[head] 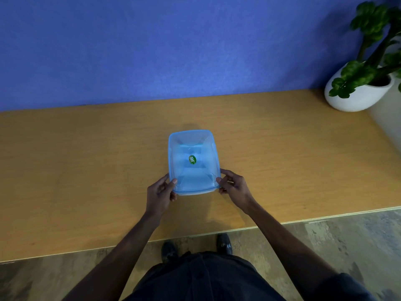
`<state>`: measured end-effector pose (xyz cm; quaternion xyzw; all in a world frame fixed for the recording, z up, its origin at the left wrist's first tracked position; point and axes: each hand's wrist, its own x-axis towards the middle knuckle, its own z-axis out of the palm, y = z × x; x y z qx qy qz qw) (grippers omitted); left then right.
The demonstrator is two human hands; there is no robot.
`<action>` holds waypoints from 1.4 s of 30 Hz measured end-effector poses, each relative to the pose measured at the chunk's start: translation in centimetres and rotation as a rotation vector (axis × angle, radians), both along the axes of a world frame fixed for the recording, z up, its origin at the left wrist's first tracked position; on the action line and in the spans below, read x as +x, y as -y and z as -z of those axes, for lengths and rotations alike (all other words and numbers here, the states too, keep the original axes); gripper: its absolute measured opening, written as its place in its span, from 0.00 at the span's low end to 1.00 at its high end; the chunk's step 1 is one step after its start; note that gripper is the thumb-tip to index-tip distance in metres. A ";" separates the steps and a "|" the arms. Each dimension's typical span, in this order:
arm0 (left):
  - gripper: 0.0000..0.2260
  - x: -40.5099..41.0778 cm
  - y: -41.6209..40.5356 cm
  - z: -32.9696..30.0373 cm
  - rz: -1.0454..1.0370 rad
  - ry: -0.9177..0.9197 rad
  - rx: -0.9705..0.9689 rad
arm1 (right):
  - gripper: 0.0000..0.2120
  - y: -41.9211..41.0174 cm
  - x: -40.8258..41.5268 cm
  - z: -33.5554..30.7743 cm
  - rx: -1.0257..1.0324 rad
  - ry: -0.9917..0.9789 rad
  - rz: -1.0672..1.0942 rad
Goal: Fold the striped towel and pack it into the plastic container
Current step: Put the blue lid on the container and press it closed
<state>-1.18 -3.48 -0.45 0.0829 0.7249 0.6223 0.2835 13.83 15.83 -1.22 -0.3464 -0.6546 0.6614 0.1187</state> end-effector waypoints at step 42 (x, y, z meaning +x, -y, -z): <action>0.10 -12.8 -11.8 -1.5 -0.076 0.003 0.110 | 0.15 -7.6 -13.7 -3.2 0.302 0.065 0.190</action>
